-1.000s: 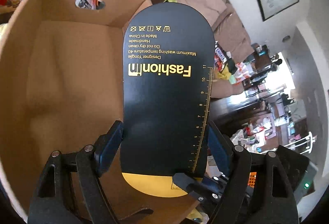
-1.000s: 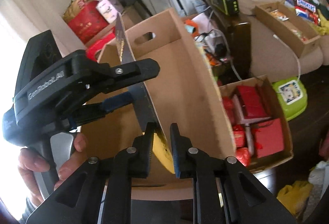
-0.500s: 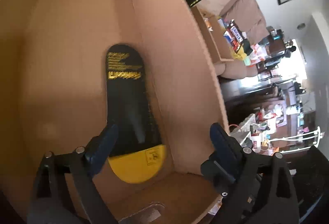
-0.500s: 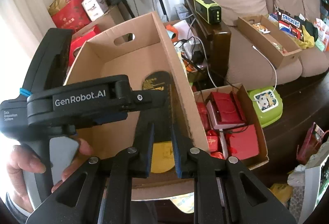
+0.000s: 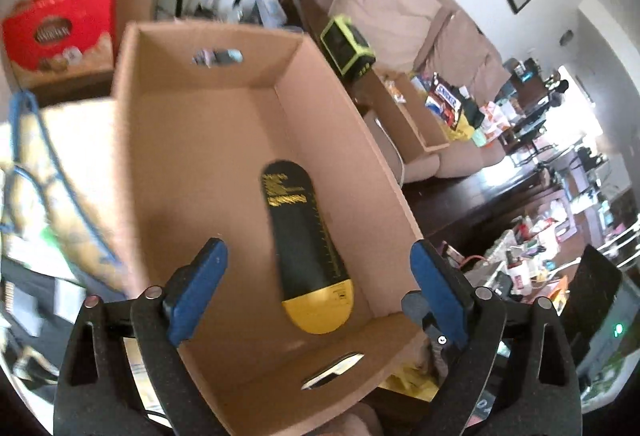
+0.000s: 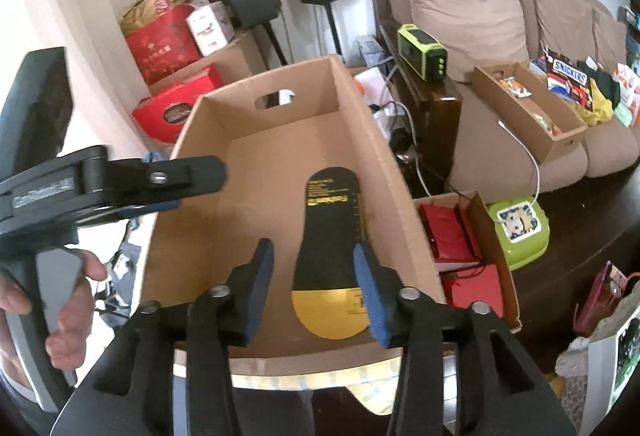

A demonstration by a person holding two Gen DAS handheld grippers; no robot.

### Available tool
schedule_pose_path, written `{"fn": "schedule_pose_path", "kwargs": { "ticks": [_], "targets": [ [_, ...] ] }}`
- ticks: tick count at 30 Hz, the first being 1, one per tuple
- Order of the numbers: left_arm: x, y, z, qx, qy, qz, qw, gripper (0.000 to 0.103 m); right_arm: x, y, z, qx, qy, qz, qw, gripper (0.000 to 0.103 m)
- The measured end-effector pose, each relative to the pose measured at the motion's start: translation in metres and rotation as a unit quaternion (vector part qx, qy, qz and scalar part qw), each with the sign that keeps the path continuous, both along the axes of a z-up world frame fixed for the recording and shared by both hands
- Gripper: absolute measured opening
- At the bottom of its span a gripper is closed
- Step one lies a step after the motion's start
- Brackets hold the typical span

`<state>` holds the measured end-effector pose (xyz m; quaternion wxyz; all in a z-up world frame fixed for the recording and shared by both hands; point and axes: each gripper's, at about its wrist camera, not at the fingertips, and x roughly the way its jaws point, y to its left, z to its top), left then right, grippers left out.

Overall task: Organize objects
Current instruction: 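Lower the insole into the box and open the left tool, then withdraw the left tool from the box back toward the table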

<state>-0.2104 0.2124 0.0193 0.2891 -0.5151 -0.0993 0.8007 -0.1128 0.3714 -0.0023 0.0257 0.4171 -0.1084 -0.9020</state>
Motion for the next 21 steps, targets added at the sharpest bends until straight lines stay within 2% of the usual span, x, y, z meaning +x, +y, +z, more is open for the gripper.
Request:
{"fn": "schedule_pose_path", "kwargs": {
  "ticks": [4, 8, 17, 21],
  "targets": [
    [0.009, -0.034, 0.014, -0.011, 0.024, 0.002, 0.9997, 0.094, 0.0, -0.021, 0.007, 0.003, 0.012, 0.019, 1.0, 0.057],
    [0.018, -0.072, 0.019, -0.025, 0.039, 0.026, 0.9986, 0.094, -0.002, -0.044, 0.01, 0.006, 0.018, 0.043, 0.999, 0.059],
    [0.03, -0.176, 0.012, -0.057, 0.061, 0.097, 0.9917, 0.094, -0.006, -0.098, 0.004, 0.011, 0.015, 0.099, 0.995, 0.061],
    [0.031, -0.214, 0.004, -0.061, 0.054, 0.124, 0.9889, 0.094, -0.009, -0.12, 0.001, 0.011, 0.013, 0.121, 0.993, 0.061]
  ]
}}
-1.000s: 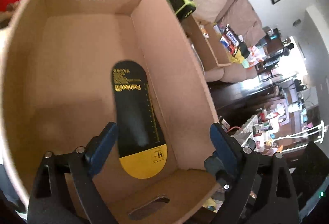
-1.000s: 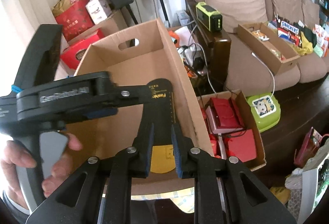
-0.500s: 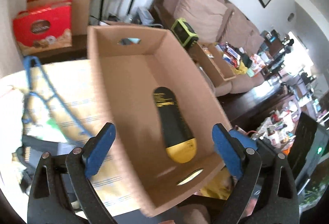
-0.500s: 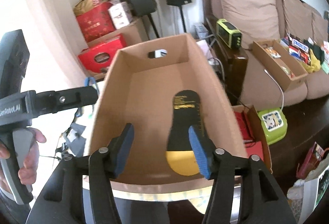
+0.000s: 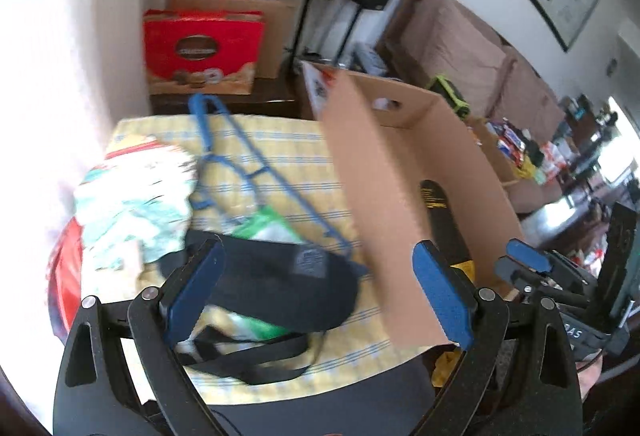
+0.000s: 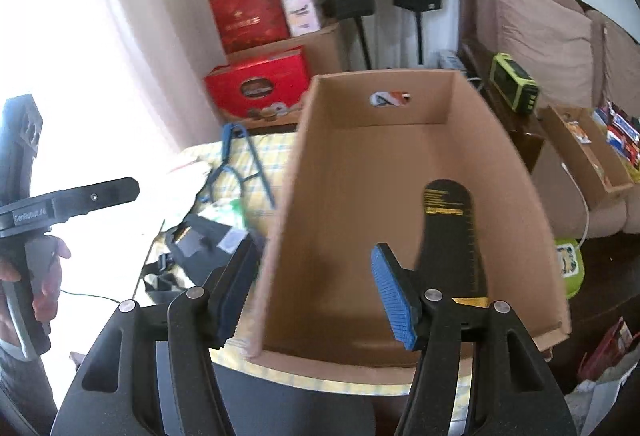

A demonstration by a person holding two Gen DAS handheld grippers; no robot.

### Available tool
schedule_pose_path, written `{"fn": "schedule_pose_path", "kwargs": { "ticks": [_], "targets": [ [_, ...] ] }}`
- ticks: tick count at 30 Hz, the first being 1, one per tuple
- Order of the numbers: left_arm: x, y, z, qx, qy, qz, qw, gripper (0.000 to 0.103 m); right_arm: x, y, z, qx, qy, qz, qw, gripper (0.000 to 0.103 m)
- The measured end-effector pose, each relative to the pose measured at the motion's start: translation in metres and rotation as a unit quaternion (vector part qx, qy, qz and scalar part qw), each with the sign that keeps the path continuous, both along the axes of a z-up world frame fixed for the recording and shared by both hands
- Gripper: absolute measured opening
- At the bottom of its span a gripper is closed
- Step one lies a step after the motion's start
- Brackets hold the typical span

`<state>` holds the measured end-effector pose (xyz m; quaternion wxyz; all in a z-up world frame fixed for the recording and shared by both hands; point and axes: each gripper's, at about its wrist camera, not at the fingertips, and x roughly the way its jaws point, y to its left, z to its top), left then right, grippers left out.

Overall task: Organize objects
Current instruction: 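Withdraw the left tool from the box back toward the table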

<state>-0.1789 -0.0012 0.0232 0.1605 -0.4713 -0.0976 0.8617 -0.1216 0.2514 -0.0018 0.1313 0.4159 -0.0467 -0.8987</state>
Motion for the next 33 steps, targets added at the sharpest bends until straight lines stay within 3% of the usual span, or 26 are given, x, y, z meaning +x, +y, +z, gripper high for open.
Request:
{"fn": "schedule_pose_path", "kwargs": {
  "ticks": [6, 12, 16, 21, 27, 33],
  "targets": [
    [0.006, -0.038, -0.018, -0.009, -0.01, 0.031, 0.9994, 0.094, -0.004, -0.034, -0.004, 0.002, -0.004, 0.032, 0.999, 0.064],
    [0.015, -0.06, -0.029, -0.054, 0.0, 0.062, 0.9966, 0.094, -0.01, -0.07, -0.01, 0.011, -0.006, 0.052, 0.999, 0.072],
    [0.02, -0.07, -0.038, -0.063, 0.0, 0.071, 0.9955, 0.103, -0.016, -0.092, -0.017, 0.019, -0.008, 0.068, 0.997, 0.085],
    [0.023, -0.069, -0.052, -0.084, -0.022, 0.065, 0.9941, 0.103, -0.026, -0.109, -0.029, 0.021, -0.027, 0.084, 0.996, 0.09],
    [0.02, -0.076, -0.074, -0.071, -0.043, 0.069, 0.9941, 0.103, -0.039, -0.119, -0.044, 0.033, -0.05, 0.086, 0.994, 0.09],
    [0.019, -0.086, -0.097, -0.024, -0.066, 0.084, 0.994, 0.101, -0.058, -0.127, -0.053, 0.034, -0.065, 0.082, 0.994, 0.088]
  ]
}}
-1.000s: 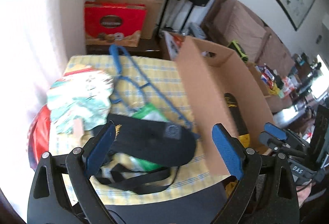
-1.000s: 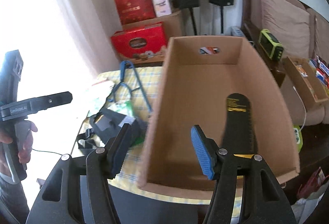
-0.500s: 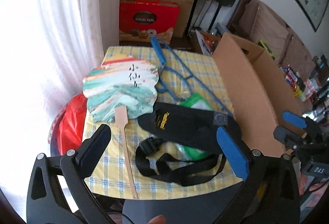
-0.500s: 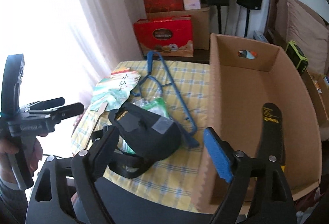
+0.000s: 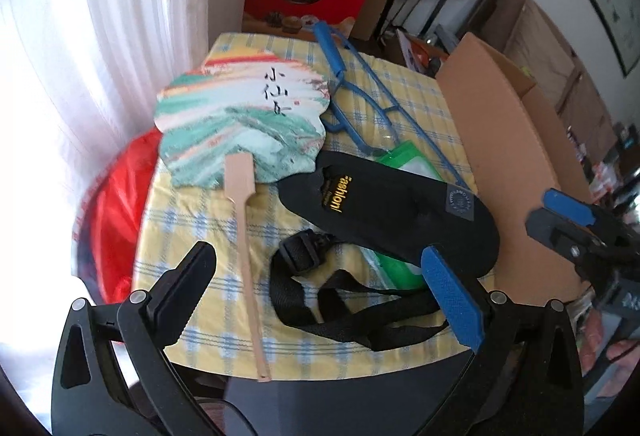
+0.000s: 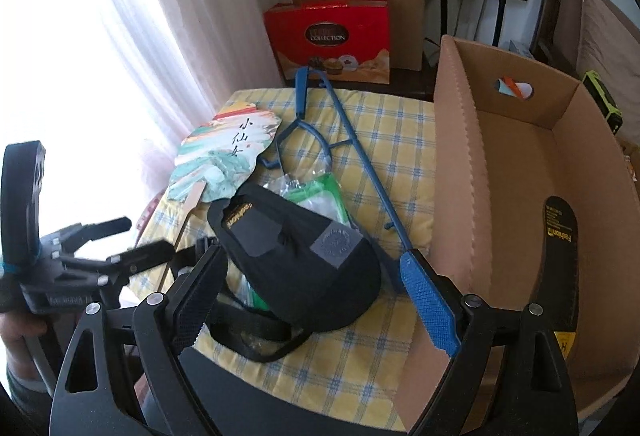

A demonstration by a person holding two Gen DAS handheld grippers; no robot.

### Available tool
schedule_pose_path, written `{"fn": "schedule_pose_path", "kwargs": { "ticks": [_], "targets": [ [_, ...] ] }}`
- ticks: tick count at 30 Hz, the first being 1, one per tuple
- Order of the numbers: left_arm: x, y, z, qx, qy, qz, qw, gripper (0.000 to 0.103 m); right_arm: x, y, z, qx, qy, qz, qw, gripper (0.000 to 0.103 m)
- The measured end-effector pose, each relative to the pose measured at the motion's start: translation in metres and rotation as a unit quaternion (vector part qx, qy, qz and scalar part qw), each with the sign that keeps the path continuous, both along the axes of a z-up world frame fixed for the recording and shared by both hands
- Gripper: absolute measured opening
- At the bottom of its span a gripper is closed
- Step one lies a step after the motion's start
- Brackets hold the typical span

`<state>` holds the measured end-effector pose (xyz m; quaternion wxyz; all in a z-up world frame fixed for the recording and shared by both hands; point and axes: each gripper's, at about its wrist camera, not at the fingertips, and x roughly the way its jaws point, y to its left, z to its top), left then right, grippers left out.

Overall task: Organize objects
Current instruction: 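Withdraw the left tool from the box back toward the table, then grasp the black slipper with the left tool and lift it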

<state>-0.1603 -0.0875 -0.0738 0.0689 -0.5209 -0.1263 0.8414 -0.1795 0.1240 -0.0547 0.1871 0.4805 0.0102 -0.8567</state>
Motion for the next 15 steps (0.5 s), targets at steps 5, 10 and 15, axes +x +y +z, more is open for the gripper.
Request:
{"fn": "schedule_pose_path", "kwargs": {
  "ticks": [5, 10, 15],
  "targets": [
    [0.0, 0.005, -0.014, 0.04, -0.009, 0.002, 0.9992, 0.093, -0.025, -0.008, -0.011, 0.014, -0.02, -0.011, 1.0, 0.08],
    [-0.003, 0.011, -0.026, 0.083, -0.023, 0.009, 0.9962, 0.077, -0.045, -0.018, -0.027, 0.049, -0.036, -0.013, 0.998, 0.057],
    [-0.006, 0.019, -0.039, 0.154, -0.034, -0.005, 0.9875, 0.063, -0.058, -0.03, -0.04, 0.076, -0.056, 0.005, 0.996, 0.044]
  ]
}}
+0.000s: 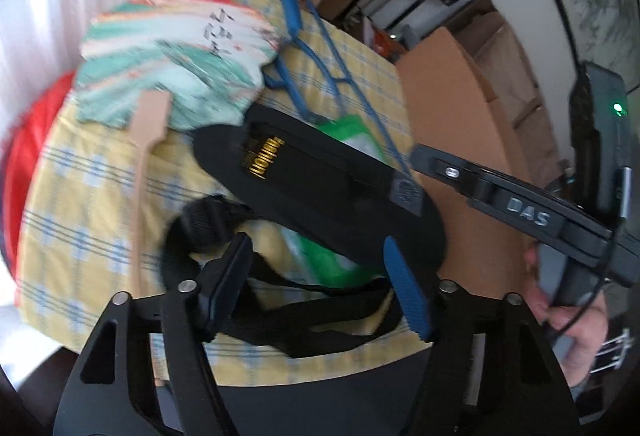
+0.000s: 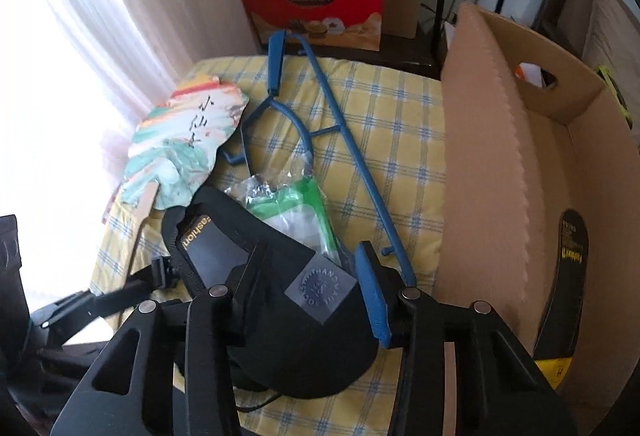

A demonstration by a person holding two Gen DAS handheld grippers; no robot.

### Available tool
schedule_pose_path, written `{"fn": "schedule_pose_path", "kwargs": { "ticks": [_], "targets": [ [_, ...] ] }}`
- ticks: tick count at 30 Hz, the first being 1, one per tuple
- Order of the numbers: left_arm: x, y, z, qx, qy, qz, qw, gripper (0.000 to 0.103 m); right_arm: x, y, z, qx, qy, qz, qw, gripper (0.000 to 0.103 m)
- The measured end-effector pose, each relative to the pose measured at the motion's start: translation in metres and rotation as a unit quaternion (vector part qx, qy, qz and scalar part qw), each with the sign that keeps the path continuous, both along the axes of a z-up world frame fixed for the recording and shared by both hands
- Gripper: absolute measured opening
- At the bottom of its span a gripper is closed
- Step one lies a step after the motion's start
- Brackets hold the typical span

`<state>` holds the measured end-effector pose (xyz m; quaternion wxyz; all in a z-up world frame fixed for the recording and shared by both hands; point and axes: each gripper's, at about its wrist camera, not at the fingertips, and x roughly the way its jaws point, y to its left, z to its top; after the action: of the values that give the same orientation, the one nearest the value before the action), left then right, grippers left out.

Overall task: Organize objects
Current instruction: 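Grasp the black slipper with the left tool and lift it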

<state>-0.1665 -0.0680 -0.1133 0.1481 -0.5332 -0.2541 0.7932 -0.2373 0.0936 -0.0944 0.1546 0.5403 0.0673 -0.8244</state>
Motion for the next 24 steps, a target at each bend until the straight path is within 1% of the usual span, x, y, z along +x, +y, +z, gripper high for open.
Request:
{"fn": "schedule_pose_path", "kwargs": {
  "ticks": [2, 5, 7, 9, 11, 14, 16, 19, 21, 24],
  "targets": [
    [-0.002, 0.002, -0.005, 0.022, -0.002, 0.003, 0.9998, 0.061, -0.004, -0.004, -0.005, 0.009, -0.008, 0.006, 1.0, 0.044],
    [-0.006, 0.004, -0.012, 0.05, -0.015, 0.005, 0.9986, 0.061, -0.01, -0.007, -0.012, 0.016, -0.016, 0.007, 1.0, 0.044],
    [-0.006, 0.007, -0.013, 0.054, -0.018, 0.003, 0.9984, 0.061, -0.013, -0.007, -0.016, 0.015, -0.025, 0.006, 1.0, 0.044],
    [-0.007, 0.009, -0.014, 0.056, -0.02, 0.001, 0.9983, 0.061, -0.013, -0.007, -0.021, 0.014, -0.032, 0.006, 0.999, 0.048],
    [-0.008, 0.011, -0.015, 0.06, -0.022, 0.0, 0.998, 0.061, -0.014, -0.008, -0.026, 0.017, -0.039, 0.007, 0.999, 0.056],
    [-0.008, 0.013, -0.018, 0.066, -0.025, -0.001, 0.9975, 0.061, -0.016, -0.008, -0.033, 0.019, -0.059, 0.007, 0.998, 0.056],
    [-0.008, 0.015, -0.02, 0.071, -0.028, -0.001, 0.9971, 0.061, -0.016, -0.008, -0.037, 0.005, -0.075, 0.01, 0.997, 0.057],
    [-0.01, 0.017, -0.025, 0.08, -0.033, -0.003, 0.9962, 0.06, -0.014, -0.006, -0.036, -0.009, -0.087, 0.006, 0.996, 0.058],
    [-0.011, 0.018, -0.027, 0.076, -0.035, -0.005, 0.9965, 0.055, -0.012, -0.004, -0.033, -0.018, -0.093, 0.006, 0.996, 0.058],
    [-0.011, 0.019, -0.026, 0.067, -0.032, -0.006, 0.9972, 0.052, -0.006, -0.006, -0.031, -0.025, -0.105, 0.017, 0.994, 0.055]
  ]
}}
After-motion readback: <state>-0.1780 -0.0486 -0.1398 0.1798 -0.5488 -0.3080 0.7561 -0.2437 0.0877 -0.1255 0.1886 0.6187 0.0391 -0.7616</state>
